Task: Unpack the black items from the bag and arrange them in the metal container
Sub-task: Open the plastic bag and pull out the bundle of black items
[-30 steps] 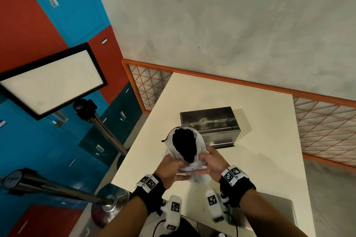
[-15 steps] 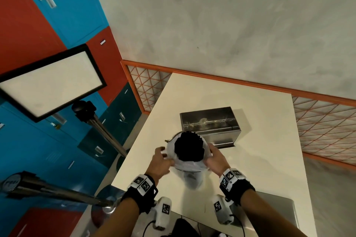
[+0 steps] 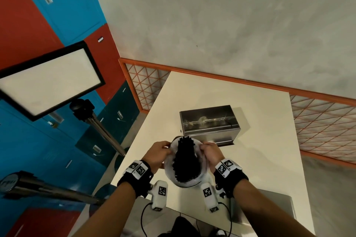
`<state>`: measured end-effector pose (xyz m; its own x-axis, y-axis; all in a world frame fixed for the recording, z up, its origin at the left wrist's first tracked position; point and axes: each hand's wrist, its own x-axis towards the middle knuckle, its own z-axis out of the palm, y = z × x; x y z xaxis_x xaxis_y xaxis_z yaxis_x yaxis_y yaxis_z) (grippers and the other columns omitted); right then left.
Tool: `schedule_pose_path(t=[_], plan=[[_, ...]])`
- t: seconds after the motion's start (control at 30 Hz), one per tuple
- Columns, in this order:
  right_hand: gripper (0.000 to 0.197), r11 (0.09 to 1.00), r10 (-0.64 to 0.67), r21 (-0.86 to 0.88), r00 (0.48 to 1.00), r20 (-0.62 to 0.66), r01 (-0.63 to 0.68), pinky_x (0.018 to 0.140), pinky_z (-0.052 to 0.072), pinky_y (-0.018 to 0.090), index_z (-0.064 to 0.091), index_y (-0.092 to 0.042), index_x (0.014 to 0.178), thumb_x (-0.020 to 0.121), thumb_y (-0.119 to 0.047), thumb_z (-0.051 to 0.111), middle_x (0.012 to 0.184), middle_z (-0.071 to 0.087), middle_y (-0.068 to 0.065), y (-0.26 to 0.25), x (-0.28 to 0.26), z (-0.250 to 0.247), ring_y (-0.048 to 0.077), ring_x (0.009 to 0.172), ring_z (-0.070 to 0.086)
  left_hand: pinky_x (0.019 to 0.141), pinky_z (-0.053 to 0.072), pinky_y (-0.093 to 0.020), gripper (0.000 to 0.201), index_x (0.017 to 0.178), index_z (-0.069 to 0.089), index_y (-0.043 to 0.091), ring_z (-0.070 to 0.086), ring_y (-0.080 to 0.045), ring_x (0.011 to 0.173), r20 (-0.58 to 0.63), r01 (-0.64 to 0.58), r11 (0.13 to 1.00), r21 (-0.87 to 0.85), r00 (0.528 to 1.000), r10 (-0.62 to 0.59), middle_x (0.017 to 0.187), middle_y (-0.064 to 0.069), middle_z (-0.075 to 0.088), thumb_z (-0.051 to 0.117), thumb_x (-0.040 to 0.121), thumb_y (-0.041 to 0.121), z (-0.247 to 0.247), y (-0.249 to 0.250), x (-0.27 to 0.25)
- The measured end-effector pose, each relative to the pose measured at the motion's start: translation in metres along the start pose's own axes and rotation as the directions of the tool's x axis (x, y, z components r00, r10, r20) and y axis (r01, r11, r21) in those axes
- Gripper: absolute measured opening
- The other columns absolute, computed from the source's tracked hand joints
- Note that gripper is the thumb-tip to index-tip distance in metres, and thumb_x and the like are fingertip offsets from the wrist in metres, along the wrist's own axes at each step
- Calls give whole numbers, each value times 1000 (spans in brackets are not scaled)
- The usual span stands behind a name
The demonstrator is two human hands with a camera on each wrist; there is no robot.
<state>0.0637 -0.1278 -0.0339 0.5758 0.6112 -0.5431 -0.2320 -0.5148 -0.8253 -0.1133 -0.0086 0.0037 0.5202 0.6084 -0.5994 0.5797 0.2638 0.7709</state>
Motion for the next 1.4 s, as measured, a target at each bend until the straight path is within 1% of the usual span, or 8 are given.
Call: schedule_pose_path(t=[0.13,0.23,0.4,0.73,0.97,1.07,1.27,1.4], plan=[[23,987,-16,-160,999,28,20,93,46,35,59,-23,82,98,-8,50,86,56,-4,15,8,-12,16,86,54,60,52,-32,27,97,68,0,60,-23,66,22,113,973,-202,994,-111,79,-15,63,41,96,0,0,-12,-1],[23,917,-16,-397,998,69,42,85,40,28,67,-15,107,97,-9,47,98,55,1,37,17,-13,15,95,49,64,51,-36,23,91,68,2,62,-26,68,9,178,946,-273,983,-182,86,-21,63,47,95,7,-2,-29,-2],[38,933,-66,-350,996,60,83,64,39,34,61,-20,61,92,-2,51,59,54,-4,65,35,-13,15,61,48,82,50,-46,29,107,71,4,64,-36,96,81,228,888,-399,974,-214,107,-24,69,59,99,29,2,-45,-7],[18,918,-285,-254,952,108,304,80,46,17,71,-1,98,94,3,54,93,71,9,4,1,-3,15,88,63,95,50,-45,42,111,69,-14,63,-37,100,113,139,759,-636,990,-87,116,-32,65,69,94,24,-5,-43,-2],[23,839,-172,-522,985,15,154,82,50,29,63,-19,114,96,-32,57,111,68,5,6,-9,-1,24,103,63,62,42,-34,31,73,73,3,46,-23,60,25,185,615,-767,965,-260,75,-12,58,65,93,25,-11,-55,1],[30,915,-21,-403,1000,7,22,50,57,33,57,-22,114,90,-39,58,107,61,5,-6,-24,0,28,94,63,42,35,-22,38,68,53,9,35,-11,39,25,195,581,-790,957,-287,53,-2,45,56,102,24,-10,-57,3],[18,943,-34,-333,999,-4,31,66,62,45,62,-20,96,79,-19,65,103,65,8,-15,-22,13,29,91,64,75,53,-39,36,104,67,-3,69,-27,71,-19,160,605,-780,960,-279,80,-17,74,48,106,27,-5,-56,9],[17,824,-85,-564,996,-34,51,81,52,28,69,-12,96,79,-13,65,95,70,7,-21,-18,12,26,92,64,79,54,-40,22,112,65,2,68,-30,88,-40,147,762,-630,975,-220,98,-18,73,56,101,19,-2,-43,7]])
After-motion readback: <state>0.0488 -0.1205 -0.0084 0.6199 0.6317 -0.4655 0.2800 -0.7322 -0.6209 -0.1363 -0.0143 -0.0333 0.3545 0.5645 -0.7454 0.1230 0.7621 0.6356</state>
